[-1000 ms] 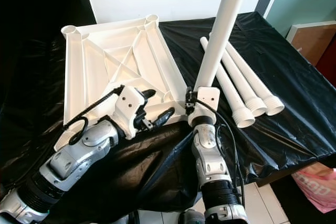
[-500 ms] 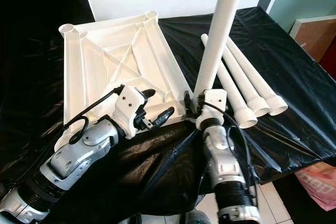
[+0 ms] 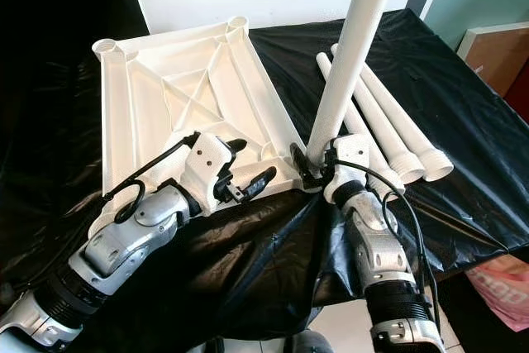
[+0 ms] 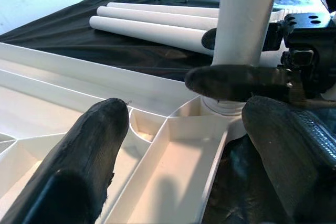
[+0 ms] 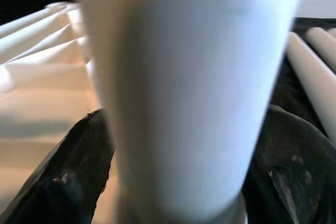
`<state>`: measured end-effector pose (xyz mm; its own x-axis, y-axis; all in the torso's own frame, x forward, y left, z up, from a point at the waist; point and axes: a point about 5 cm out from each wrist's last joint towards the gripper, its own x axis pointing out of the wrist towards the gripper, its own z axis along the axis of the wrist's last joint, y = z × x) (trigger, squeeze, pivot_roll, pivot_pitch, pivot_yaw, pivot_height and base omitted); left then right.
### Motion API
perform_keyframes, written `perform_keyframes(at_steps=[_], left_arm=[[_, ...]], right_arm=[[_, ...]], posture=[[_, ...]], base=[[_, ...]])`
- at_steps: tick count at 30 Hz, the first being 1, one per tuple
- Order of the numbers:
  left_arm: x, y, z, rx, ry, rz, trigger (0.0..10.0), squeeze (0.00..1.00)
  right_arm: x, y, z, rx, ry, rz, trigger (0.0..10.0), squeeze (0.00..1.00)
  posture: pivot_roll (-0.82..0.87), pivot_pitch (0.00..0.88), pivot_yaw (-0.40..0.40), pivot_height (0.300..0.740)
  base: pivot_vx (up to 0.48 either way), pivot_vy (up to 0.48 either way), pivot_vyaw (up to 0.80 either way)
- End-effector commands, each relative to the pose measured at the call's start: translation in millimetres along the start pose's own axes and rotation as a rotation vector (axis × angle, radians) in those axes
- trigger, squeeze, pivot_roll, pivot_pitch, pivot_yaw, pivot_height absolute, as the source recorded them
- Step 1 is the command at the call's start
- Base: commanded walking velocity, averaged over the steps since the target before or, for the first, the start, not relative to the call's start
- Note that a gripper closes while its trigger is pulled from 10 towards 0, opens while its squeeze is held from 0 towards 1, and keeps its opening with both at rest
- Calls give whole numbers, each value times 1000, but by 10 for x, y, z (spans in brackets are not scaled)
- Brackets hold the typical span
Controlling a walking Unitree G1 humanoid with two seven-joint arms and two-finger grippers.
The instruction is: Building children table
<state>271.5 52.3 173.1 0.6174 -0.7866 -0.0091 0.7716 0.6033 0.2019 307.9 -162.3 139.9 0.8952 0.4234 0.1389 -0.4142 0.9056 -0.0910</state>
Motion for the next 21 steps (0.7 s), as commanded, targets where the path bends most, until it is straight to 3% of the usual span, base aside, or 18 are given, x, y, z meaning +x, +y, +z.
perform_keyframes(at_steps=[1,9,10,11,12,15,16,21], left_arm=[[-27,-146,-24,14,20,-296,10000,0],[-19,-119,-26,28,30,-287,10000,0],[-18,-115,-28,30,32,-286,10000,0],[-18,-115,-28,30,32,-286,10000,0],[-20,-116,-33,28,35,-286,10000,0],[-23,-119,-41,29,37,-286,10000,0],[-25,-122,-44,31,39,-286,10000,0],[-36,-132,-32,18,36,-296,10000,0]], right_arm=[[-3,11,33,-14,-1,96,10000,0],[23,-67,76,-42,10,169,10000,0],[33,-92,80,-52,14,182,5255,0],[33,-92,80,-52,14,182,5255,0],[40,-117,79,-62,18,188,1020,0],[41,-142,75,-71,23,197,1020,0],[36,-154,68,-68,26,199,0,0],[11,-176,29,-57,45,198,0,0]], posture=[[-39,107,33,740],[-32,103,31,740],[-29,101,28,740],[-29,101,28,740],[-27,100,26,740],[-27,101,25,740],[-22,100,20,740],[-19,102,17,740]], base=[[0,0,0],[0,0,0],[0,0,0],[0,0,0],[0,0,0],[0,0,0],[0,0,0],[0,0,0]])
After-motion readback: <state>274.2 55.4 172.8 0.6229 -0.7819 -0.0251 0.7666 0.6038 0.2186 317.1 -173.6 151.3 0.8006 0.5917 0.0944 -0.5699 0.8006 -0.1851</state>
